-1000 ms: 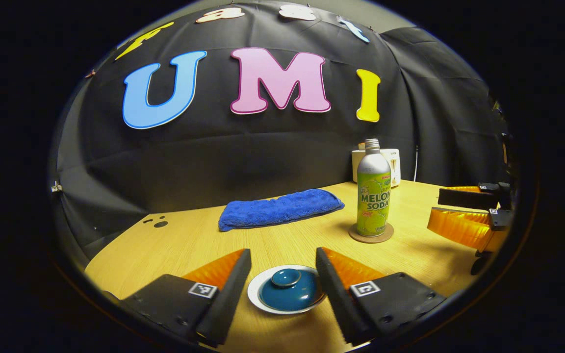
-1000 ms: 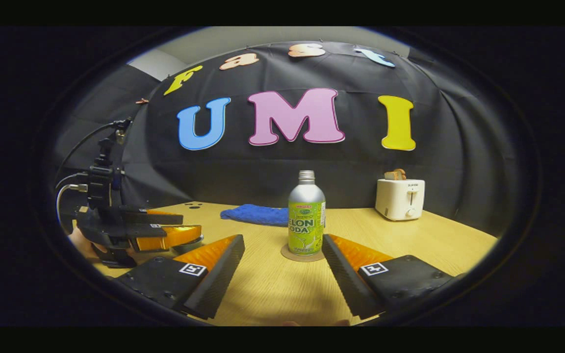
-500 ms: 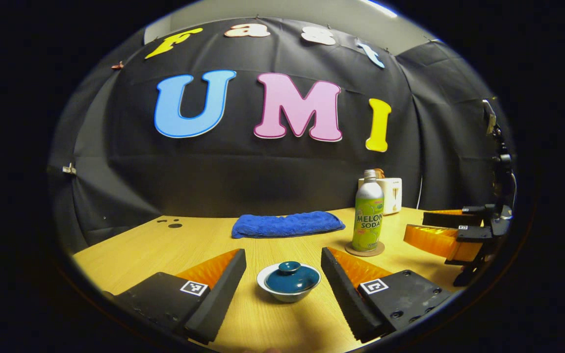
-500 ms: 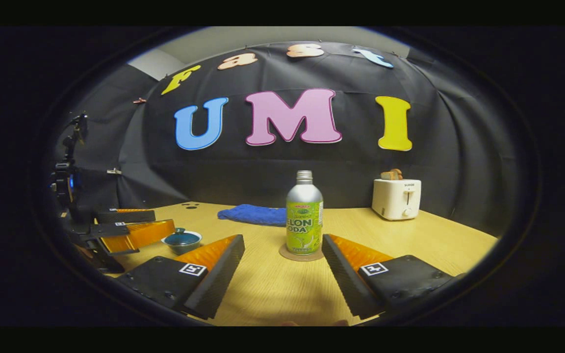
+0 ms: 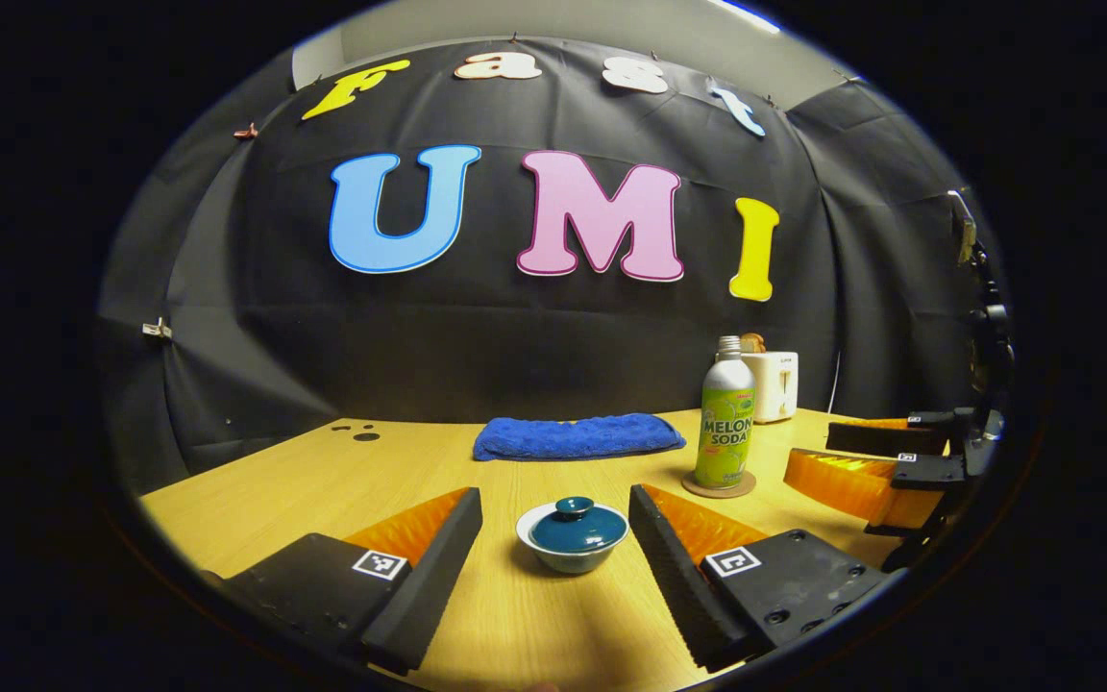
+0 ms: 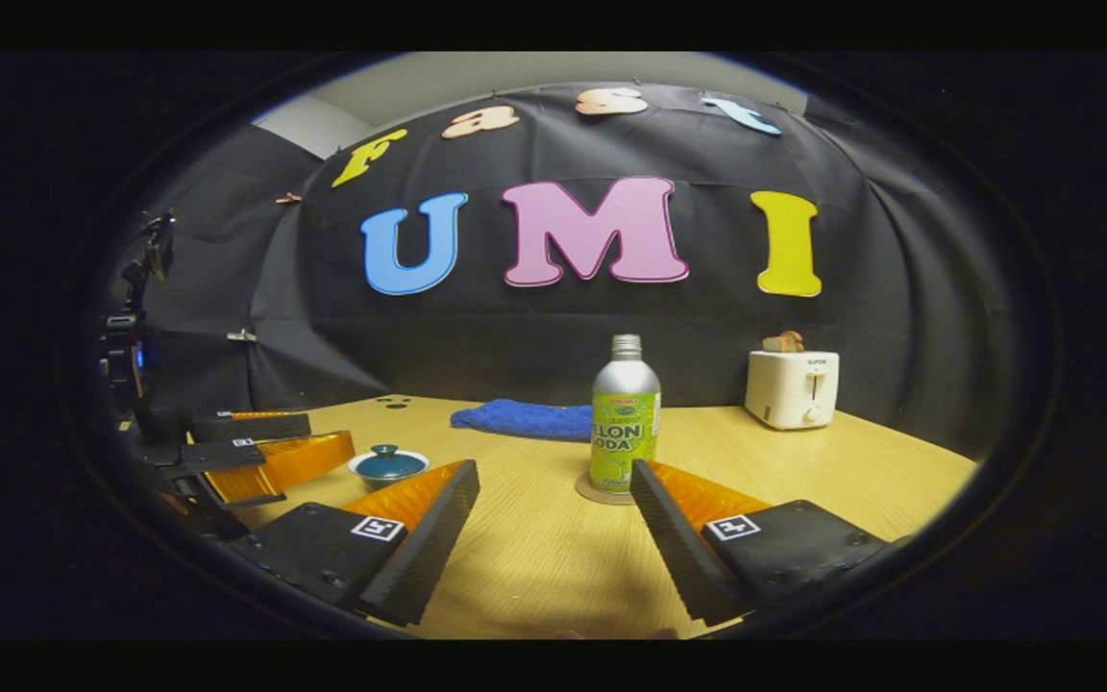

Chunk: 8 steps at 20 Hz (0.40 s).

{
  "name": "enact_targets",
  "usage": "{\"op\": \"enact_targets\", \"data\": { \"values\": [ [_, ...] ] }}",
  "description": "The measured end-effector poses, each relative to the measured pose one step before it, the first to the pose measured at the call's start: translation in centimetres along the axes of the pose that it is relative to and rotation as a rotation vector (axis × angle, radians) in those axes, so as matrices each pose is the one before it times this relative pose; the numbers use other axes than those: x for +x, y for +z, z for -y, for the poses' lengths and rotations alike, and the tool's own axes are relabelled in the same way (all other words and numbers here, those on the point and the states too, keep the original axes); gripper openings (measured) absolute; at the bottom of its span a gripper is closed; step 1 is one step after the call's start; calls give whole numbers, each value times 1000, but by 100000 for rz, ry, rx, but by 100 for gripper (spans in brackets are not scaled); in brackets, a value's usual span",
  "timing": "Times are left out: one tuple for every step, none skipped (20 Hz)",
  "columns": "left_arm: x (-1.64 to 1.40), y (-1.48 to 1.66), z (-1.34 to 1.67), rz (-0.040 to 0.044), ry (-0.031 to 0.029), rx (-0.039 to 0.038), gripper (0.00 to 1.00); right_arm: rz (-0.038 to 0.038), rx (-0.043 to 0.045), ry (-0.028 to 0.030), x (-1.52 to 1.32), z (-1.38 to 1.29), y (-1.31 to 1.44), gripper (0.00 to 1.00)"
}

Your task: Open the teacup lid with one hand, grasp the water bottle and pour water into the teacup with the other hand; after pouring, place the water bottle on the coaster and then close the teacup lid.

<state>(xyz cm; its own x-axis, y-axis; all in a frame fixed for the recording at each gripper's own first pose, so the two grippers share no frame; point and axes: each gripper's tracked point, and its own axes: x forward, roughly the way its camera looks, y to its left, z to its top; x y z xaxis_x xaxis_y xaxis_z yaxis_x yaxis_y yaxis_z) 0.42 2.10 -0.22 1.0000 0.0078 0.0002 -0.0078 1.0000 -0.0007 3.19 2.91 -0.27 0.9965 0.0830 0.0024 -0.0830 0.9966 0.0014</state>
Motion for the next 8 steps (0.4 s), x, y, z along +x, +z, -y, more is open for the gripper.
{"op": "enact_targets", "data": {
  "values": [
    [-52, -68, -369, 121, 1655, -42, 97, -27, -65, -252, 3, 24, 21, 98],
    [-14, -21, -217, -166, 1253, -24, 97, -43, 37, -16, -21, -54, -10, 98],
    [-44, 60, -134, 78, 885, 25, 96, 85, -21, 12, 13, -18, -29, 98],
    [41, -22, -38, -100, 411, -11, 97, -136, 20, 11, 2, 6, 14, 98],
    [-76, -23, 58, 80, -15, 55, 96, 176, -28, 6, -10, -17, 27, 98],
    [-19, 46, -11, 4, -59, -1, 97, -172, 13, 0, -1, 24, -42, 98],
    [32, -38, -13, -7, 4, -21, 97, 155, -14, -5, -17, 21, 43, 98],
    [-10, 18, -19, 38, -13, 44, 97, -109, -9, 9, -4, 2, -43, 98]
  ]
}}
